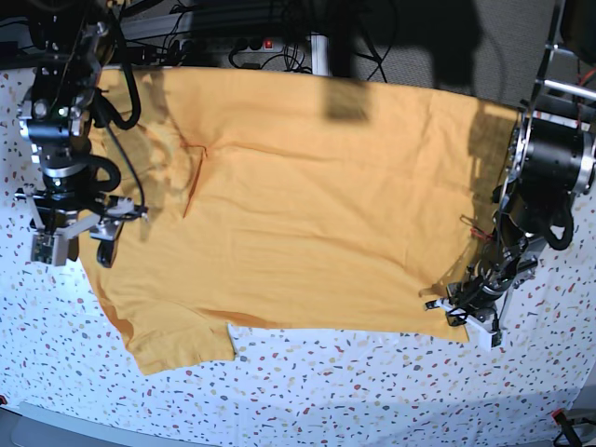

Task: Fold the T-shirt properly
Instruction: 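Grasp the shirt's side edges with both grippers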

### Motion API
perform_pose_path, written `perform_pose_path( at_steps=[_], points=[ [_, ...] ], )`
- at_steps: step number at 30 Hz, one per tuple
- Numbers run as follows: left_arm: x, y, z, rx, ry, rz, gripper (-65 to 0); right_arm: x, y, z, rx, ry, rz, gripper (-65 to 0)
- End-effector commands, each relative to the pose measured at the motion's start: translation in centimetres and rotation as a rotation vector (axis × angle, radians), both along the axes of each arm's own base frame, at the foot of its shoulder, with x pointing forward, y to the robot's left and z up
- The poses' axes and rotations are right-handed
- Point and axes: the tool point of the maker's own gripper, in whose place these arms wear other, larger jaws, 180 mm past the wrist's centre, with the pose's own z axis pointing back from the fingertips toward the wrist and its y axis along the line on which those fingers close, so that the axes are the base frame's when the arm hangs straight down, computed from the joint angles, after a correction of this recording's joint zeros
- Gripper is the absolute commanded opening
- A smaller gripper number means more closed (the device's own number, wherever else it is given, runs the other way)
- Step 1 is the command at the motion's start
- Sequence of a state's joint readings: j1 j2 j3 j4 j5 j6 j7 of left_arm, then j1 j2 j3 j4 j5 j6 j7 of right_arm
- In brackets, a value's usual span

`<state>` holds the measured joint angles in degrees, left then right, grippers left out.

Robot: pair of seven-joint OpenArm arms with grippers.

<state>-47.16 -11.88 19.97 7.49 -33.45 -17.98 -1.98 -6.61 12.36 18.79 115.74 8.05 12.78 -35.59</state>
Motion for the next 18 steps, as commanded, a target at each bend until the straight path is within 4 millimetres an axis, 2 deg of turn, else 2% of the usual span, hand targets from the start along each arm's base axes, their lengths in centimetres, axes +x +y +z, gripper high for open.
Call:
perform_pose_path(
  at_steps=[1, 4, 7, 11, 14, 18],
  points=[
    [2.1, 0.6, 3.2, -0.003, -0.089, 0.017, -65.0, 1.1, -0.1, 1.6, -0.031, -0.054, 0.023, -35.3],
    [2.1, 0.6, 3.2, -0.003, -0.089, 0.016, -65.0, 3.6, -0.2, -0.2, -0.028, -0.007, 0.078, -35.3],
    [2.1, 0.5, 3.2, -0.003, -0.089, 0.016, -65.0, 6.7, -1.3, -2.8, 0.025, 0.051, 0.078, -35.3],
    [2.1, 0.6, 3.2, -0.003, -0.088, 0.016, -65.0, 11.2, -4.1, -5.4, 0.109, 0.138, 0.024, -35.3],
    [2.1, 0.6, 3.2, -0.003, -0.088, 0.016, -65.0, 14.0, -6.3, -6.5, 0.174, 0.199, -0.020, -35.3],
    [2.1, 0.6, 3.2, -0.004, -0.089, 0.015, -65.0, 16.4, -8.5, -7.7, 0.220, 0.271, -0.062, -35.3]
  ],
)
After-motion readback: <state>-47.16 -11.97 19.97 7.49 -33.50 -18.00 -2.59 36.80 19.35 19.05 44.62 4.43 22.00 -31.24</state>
